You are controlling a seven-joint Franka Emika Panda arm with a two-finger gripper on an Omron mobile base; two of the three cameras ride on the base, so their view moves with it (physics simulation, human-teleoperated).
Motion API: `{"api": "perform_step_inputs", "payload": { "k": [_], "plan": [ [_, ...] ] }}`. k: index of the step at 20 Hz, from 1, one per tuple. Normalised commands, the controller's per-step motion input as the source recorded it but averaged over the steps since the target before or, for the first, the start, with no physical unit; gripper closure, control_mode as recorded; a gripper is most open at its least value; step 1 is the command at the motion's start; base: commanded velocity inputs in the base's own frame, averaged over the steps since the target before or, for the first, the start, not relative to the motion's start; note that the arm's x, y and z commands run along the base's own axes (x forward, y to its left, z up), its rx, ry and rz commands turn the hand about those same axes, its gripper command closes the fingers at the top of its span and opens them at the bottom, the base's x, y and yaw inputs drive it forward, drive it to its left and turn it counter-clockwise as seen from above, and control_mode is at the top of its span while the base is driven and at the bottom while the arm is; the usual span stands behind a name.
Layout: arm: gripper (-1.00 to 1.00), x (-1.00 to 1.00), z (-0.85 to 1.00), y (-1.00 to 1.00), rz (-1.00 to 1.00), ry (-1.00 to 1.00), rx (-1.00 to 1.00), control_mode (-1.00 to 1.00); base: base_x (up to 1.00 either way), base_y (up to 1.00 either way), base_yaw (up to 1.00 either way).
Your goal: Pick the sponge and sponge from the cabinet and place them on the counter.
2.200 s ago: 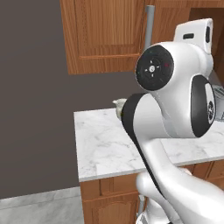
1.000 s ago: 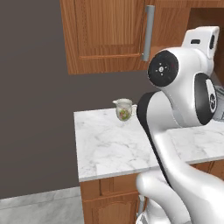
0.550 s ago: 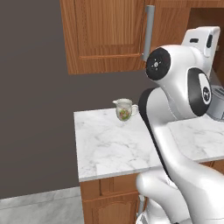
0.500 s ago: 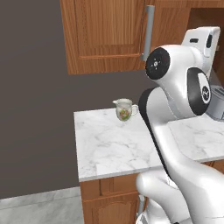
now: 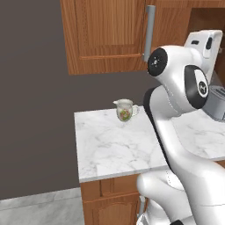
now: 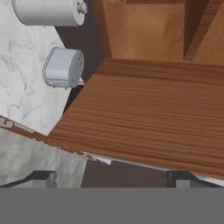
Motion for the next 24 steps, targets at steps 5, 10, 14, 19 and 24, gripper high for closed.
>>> {"api": "perform_step_inputs", "payload": {
  "k": [5,10,14,19,24],
  "plan": [
    [-1.0,0.03,-0.05,-0.45,-0.01,0.0,0.0,-1.0,0.0,0.0,0.0],
    [-1.0,0.05,-0.07,-0.4,0.0,0.01,0.0,-1.0,0.0,0.0,0.0],
    [-1.0,0.06,-0.15,-0.36,0.0,0.02,0.0,-1.0,0.0,0.0,0.0],
    [-1.0,0.06,-0.19,-0.36,0.0,0.03,0.0,-1.0,0.0,0.0,0.0],
    [-1.0,0.09,-0.22,-0.29,0.0,0.04,0.0,-1.0,0.0,0.0,0.0]
  ]
}}
